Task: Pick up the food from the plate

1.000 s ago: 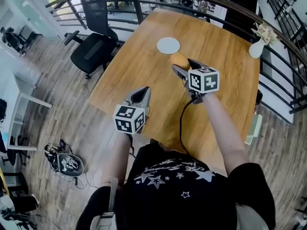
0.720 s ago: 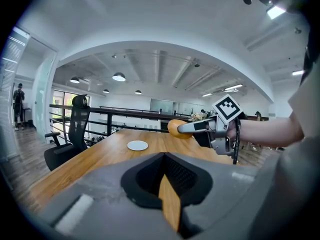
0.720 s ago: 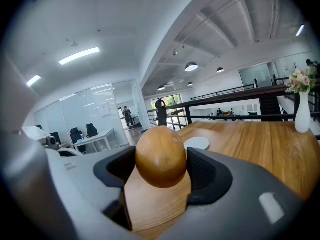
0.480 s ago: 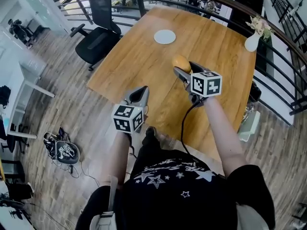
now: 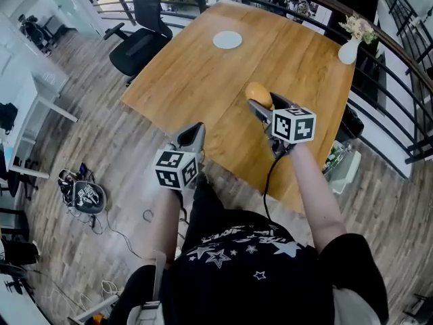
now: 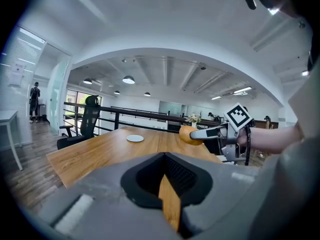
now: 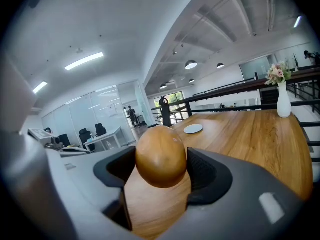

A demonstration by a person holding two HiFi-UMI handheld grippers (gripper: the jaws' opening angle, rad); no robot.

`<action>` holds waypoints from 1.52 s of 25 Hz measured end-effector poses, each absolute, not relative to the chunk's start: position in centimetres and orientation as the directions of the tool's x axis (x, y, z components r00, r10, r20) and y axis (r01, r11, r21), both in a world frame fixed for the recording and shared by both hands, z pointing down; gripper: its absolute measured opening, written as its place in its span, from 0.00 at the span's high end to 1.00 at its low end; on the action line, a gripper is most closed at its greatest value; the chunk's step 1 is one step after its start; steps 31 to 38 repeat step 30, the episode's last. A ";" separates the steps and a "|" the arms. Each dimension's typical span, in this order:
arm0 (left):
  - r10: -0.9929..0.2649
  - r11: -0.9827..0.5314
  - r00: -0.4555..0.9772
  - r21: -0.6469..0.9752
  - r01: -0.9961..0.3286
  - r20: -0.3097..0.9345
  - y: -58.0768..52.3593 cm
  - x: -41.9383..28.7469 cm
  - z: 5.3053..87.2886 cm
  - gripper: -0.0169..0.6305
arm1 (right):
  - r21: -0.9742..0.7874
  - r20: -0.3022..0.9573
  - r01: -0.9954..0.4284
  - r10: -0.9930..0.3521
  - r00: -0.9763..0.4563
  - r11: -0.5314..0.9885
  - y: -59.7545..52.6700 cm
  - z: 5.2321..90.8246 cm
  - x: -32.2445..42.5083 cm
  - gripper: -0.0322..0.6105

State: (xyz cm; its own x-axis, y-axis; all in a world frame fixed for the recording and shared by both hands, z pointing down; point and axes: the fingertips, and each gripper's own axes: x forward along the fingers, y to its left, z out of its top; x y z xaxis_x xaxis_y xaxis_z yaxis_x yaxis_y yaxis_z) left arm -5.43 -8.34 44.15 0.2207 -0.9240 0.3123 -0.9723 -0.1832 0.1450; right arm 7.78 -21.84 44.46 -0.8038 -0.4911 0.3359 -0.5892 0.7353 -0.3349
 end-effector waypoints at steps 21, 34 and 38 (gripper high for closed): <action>-0.919 -0.106 0.173 0.202 -0.974 0.354 4.2 -4.1 46.6 0.97 | -0.336 0.325 -0.529 -0.431 -0.842 0.779 -9.9 45.1 9.8 0.45; -0.918 -0.070 0.149 0.218 -0.973 0.368 12.5 -3.4 47.0 0.97 | -0.355 0.344 -0.510 -0.398 -0.851 0.784 -1.9 45.8 10.2 0.45; -0.918 -0.070 0.149 0.218 -0.973 0.368 12.5 -3.4 47.0 0.97 | -0.355 0.344 -0.510 -0.398 -0.851 0.784 -1.9 45.8 10.2 0.45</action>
